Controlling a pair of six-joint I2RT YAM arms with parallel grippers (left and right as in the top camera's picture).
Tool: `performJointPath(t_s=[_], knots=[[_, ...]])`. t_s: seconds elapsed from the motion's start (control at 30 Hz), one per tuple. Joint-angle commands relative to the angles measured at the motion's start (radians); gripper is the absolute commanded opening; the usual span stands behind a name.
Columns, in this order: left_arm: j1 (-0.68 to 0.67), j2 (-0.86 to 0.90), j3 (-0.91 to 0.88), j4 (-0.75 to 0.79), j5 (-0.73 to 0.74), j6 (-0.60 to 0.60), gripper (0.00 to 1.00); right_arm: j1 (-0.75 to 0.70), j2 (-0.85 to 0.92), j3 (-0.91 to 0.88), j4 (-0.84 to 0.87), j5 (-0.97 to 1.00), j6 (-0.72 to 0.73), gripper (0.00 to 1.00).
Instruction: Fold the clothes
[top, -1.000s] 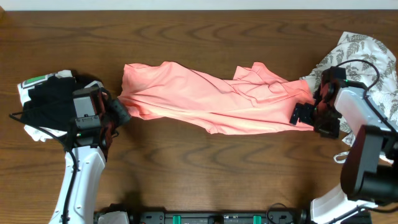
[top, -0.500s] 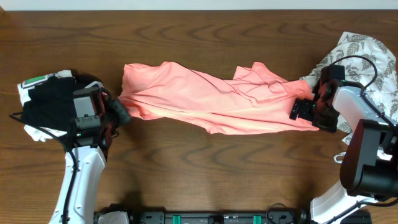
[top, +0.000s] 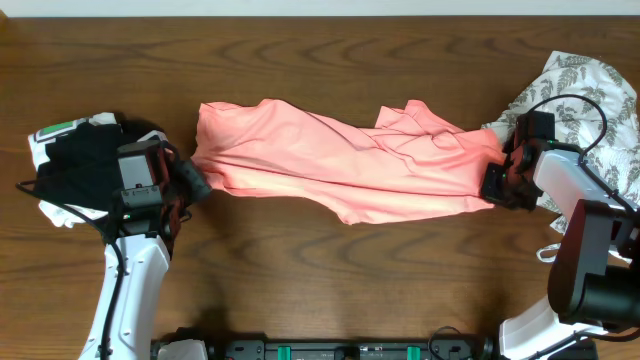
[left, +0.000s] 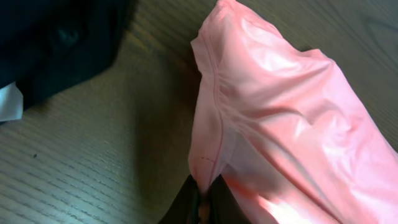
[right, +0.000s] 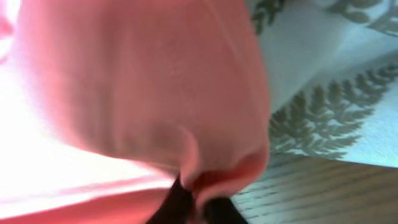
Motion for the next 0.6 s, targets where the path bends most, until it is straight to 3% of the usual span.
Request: performJointPath(t_s=[0.0,0.57], knots=[[0.005,-0.011,0.0,-0.008,0.001,0.01,0.06,-0.001,0.047,-0.047,-0.01,-0.063,0.0,0.01],[0.005,-0.011,0.0,0.022,0.0,0.013,0.06,0.01,0.047,-0.047,-0.342,-0.171,0.0,0.01]])
